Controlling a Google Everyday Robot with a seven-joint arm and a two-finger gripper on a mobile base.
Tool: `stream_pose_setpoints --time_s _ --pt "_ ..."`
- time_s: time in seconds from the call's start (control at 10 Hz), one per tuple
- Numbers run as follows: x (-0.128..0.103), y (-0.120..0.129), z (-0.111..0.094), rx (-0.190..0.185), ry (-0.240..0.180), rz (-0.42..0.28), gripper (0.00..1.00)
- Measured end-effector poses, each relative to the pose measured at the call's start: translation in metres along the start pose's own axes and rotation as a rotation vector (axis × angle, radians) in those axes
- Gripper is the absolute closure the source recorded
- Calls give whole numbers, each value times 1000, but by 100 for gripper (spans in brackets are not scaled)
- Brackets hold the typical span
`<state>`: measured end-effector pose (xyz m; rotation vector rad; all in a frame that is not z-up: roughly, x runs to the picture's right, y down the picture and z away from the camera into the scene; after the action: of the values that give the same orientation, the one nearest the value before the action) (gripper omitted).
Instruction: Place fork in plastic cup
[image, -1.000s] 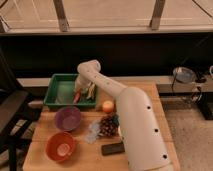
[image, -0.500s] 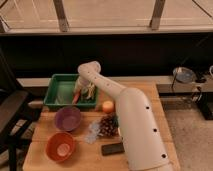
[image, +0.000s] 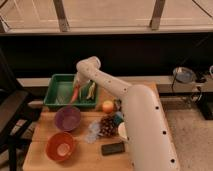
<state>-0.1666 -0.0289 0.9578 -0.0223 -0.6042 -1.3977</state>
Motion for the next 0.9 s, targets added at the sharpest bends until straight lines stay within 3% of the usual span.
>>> stream_pose_setpoints --time_s 0.2,0.4,0.7,0.9 --pt "11 -5 -19 11 53 -13 100" --pt "13 -8 -23 20 80 -22 100" --pt "13 -8 -23 27 85 -16 100" --pt "11 -5 -20 29 77 -3 90"
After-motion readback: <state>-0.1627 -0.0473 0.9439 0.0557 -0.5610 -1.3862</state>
